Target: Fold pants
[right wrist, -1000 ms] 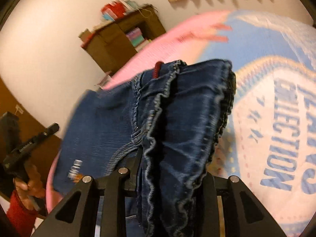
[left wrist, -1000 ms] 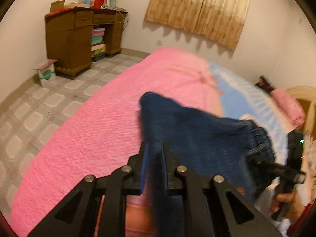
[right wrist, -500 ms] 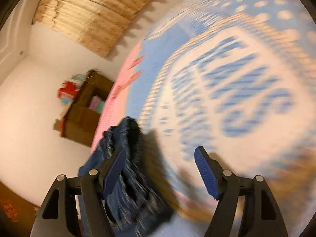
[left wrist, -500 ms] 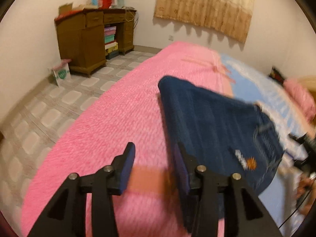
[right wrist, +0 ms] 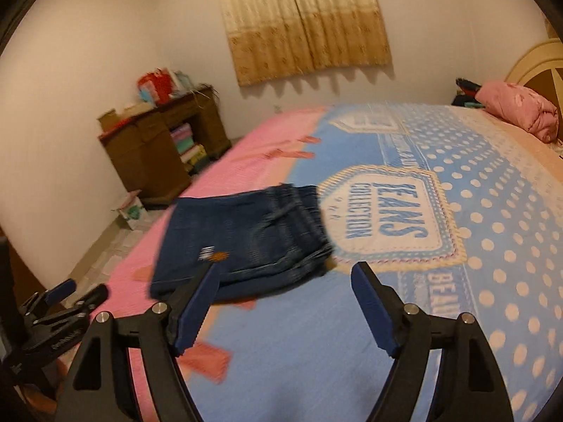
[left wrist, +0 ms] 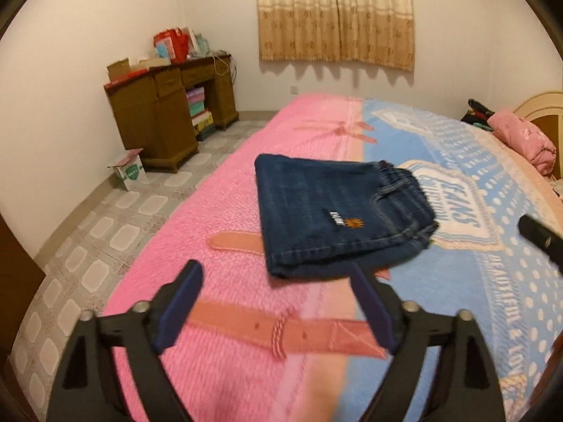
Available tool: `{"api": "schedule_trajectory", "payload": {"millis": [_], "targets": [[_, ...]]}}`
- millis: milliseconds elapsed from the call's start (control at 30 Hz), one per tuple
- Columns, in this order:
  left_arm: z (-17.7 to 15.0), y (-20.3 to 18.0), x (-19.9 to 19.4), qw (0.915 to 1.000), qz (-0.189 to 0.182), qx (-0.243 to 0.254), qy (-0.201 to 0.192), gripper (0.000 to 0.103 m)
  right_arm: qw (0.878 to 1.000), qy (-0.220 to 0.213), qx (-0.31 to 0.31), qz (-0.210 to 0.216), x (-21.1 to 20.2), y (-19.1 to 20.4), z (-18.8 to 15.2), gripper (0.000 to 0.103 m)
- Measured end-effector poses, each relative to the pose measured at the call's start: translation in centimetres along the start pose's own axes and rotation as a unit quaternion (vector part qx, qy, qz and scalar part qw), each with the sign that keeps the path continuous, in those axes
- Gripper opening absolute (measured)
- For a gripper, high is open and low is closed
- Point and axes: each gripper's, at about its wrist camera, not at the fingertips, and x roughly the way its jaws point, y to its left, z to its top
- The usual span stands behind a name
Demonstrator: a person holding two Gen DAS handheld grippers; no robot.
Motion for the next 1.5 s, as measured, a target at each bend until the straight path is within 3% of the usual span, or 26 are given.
{"api": "schedule_trajectory", "payload": {"millis": [67,267,400,667,833,1500], "targets": [[-0.3,0.1,-1.9,0.9999,0.012,-0.008,-0.008,0.103,1.0,0.0,0.0,0.016,-1.2,1.3,-0.9,0.081],[-0.9,0.3,-6.9,0.999,0.006,-0.018,-0.039,0.103,0.998,-0.052,-0.02,0.01,-6.5,4.0,-1.8,0.084],[-0.8,0.2,-8.7,0.9986,0.016,-0.013,-0.049,0.103,0.998,-0.061,-0.016,0.007,-8.7,5.0,-1.7,0.088],[-0.2,-0.4,-10.1,0.9976,0.04,0.012,-0.055,0.103,0.996,-0.093,-0.01,0.013,-11.3,6.4,-0.3,0.088],[-0.1,-0.3,-10.9,0.9971,0.033,0.003,-0.068,0.103,0.994,-0.103,-0.011,0.016,-12.4,6.6,-0.1,0.088],[-0.4,-0.9,-11.3,0.9964,0.024,0.014,-0.08,0.103,0.995,-0.101,0.002,-0.004,-12.9,6.7,-1.1,0.088]]}}
